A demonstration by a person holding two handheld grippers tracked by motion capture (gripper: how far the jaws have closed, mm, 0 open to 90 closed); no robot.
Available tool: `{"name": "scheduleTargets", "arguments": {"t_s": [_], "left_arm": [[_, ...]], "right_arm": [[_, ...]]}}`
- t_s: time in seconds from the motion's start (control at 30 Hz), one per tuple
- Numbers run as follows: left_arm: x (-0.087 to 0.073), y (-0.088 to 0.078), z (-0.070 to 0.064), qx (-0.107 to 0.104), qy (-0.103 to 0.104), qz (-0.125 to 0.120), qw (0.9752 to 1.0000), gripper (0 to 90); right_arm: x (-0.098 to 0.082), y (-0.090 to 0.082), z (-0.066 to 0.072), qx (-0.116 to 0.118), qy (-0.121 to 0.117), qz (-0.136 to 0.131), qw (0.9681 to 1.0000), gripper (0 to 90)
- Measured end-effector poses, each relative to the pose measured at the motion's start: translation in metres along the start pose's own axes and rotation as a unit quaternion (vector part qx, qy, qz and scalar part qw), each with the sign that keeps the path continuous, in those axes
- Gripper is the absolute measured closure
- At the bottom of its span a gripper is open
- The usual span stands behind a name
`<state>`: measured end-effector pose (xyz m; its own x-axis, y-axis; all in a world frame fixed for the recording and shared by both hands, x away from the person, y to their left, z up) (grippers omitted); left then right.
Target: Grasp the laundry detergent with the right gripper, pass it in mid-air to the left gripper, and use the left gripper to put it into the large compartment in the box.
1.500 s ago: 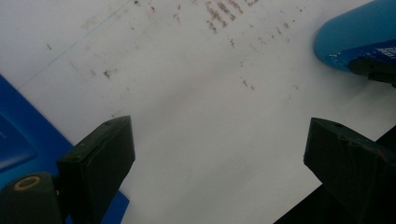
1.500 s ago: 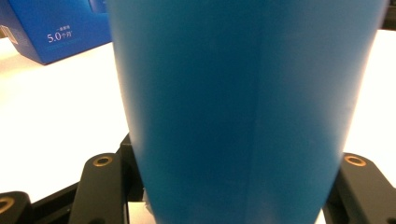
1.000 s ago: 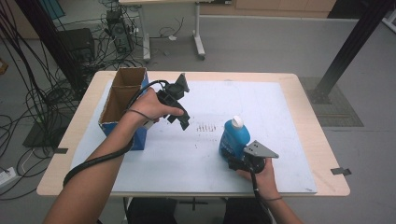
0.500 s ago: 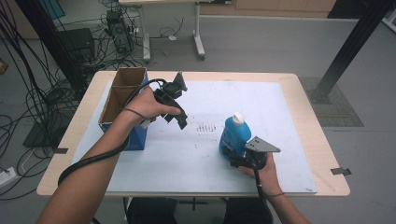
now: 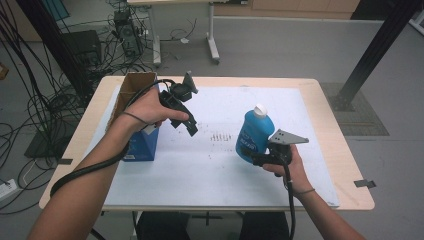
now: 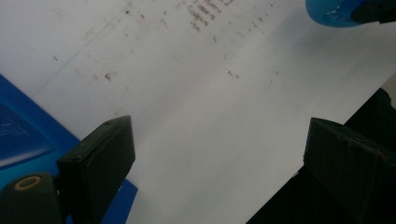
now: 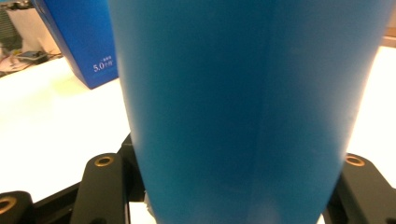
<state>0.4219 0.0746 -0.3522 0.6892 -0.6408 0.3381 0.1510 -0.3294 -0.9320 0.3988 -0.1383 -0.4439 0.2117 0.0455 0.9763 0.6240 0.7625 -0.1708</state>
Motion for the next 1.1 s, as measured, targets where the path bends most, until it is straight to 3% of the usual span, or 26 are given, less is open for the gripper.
{"name": "scheduleTargets", "arguments": {"t_s": [0.37,0.6,0.7,0.73,0.87,0.9,1.03,1.1], "left_arm": [[0.003,-0.025,-0.012,-0.018,0.04,-0.013,0.999,9.3],[0.003,-0.042,-0.031,-0.045,0.079,-0.03,0.9954,9.3],[0.003,-0.049,-0.042,-0.059,0.101,-0.042,0.9923,9.3],[0.003,-0.051,-0.045,-0.06,0.107,-0.043,0.9914,9.3],[0.002,-0.057,-0.055,-0.07,0.133,-0.049,0.9875,9.3],[0.001,-0.059,-0.057,-0.071,0.139,-0.049,0.9865,9.3],[0.0,-0.064,-0.061,-0.071,0.159,-0.05,0.9834,9.3],[-0.001,-0.067,-0.063,-0.073,0.174,-0.054,0.9805,9.4]], "right_arm": [[0.024,-0.002,-0.003,0.058,0.005,0.013,0.9982,39.8],[0.043,-0.007,0.002,0.096,-0.002,0.012,0.9953,39.9],[0.056,-0.01,0.011,0.128,-0.023,0.015,0.9913,39.8],[0.056,-0.01,0.011,0.128,-0.023,0.015,0.9913,39.8],[0.067,-0.015,0.025,0.167,-0.029,0.019,0.9854,39.8],[0.067,-0.015,0.025,0.167,-0.029,0.019,0.9854,39.8],[0.071,-0.017,0.038,0.196,-0.041,0.024,0.9795,39.7],[0.072,-0.018,0.042,0.21,-0.042,0.028,0.9765,39.8]]}}
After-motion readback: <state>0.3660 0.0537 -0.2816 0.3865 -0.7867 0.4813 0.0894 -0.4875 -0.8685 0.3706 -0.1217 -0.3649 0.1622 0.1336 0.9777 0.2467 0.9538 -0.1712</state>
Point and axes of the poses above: each handheld gripper's, and its own axes: y roughly forward along the jaws, x roughly out of its top, z roughly to its left, the point moved 10 cm from there along y, roughly forward along the jaws, and after that the axes turned 9 degrees about -z, right-handed, at the moved point
